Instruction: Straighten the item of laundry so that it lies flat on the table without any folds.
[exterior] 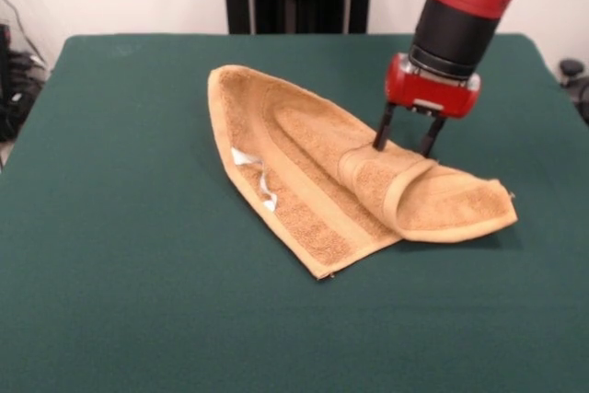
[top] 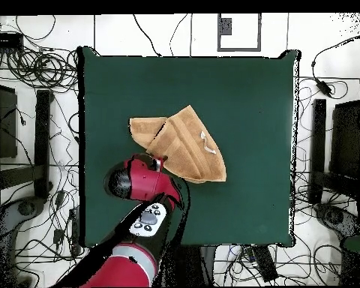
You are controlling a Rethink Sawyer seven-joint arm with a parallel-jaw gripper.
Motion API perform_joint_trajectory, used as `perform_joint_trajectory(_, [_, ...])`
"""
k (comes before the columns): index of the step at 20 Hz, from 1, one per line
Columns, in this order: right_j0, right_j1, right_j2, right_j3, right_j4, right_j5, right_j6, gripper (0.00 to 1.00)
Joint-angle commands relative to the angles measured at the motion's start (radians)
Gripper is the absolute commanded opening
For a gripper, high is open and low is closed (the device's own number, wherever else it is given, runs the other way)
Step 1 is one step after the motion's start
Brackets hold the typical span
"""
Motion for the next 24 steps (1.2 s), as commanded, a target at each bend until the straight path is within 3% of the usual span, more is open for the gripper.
perform_joint_trajectory(1, [0.013, -0.05, 0.024, 0.043, 0.011, 0.085, 0.199, 1.0])
perform_joint_trajectory(24, [0.011, -0.065, 0.003, 0.027, -0.006, 0.111, 0.174, 1.0])
